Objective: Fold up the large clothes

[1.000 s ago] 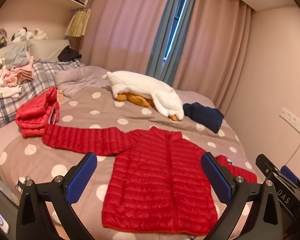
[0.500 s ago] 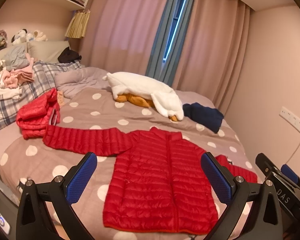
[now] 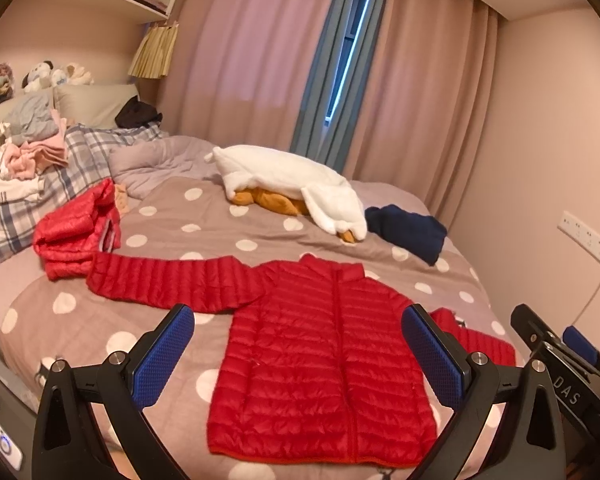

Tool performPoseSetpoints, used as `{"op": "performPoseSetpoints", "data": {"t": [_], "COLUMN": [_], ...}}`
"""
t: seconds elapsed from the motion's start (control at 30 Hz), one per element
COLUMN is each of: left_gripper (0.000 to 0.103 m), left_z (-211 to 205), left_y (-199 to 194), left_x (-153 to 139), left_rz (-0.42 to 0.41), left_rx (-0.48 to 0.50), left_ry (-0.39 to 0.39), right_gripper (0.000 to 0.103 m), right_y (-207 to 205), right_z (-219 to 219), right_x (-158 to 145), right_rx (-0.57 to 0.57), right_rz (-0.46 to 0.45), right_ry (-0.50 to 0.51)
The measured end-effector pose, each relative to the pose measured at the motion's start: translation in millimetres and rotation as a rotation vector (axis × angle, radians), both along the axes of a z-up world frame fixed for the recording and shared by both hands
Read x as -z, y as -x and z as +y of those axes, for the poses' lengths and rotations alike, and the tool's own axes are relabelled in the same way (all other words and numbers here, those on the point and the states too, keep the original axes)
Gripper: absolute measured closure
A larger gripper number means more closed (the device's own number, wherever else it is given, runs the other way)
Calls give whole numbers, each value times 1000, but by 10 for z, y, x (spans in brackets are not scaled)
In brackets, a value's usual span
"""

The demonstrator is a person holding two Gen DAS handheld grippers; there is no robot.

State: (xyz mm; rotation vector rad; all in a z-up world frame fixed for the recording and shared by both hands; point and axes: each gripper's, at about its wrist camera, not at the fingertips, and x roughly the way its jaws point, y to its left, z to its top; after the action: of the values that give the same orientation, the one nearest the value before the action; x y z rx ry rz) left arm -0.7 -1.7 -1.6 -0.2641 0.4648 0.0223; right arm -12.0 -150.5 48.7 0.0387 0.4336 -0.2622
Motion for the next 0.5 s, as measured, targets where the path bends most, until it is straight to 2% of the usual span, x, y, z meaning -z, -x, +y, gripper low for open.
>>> {"op": "performPoseSetpoints", "data": {"t": [0.5], "left_gripper": [0], "left_z": [-43], "left_y": [15], "left_x": [-16], "left_rz": [9], "left_rx": [-1], "left_ry": [-7], "right_gripper": [0], "right_y": [18], "right_z": [-10], "right_x": [2], "right_rx": [-3], "right_rz": [3], "right_ry": [4]}}
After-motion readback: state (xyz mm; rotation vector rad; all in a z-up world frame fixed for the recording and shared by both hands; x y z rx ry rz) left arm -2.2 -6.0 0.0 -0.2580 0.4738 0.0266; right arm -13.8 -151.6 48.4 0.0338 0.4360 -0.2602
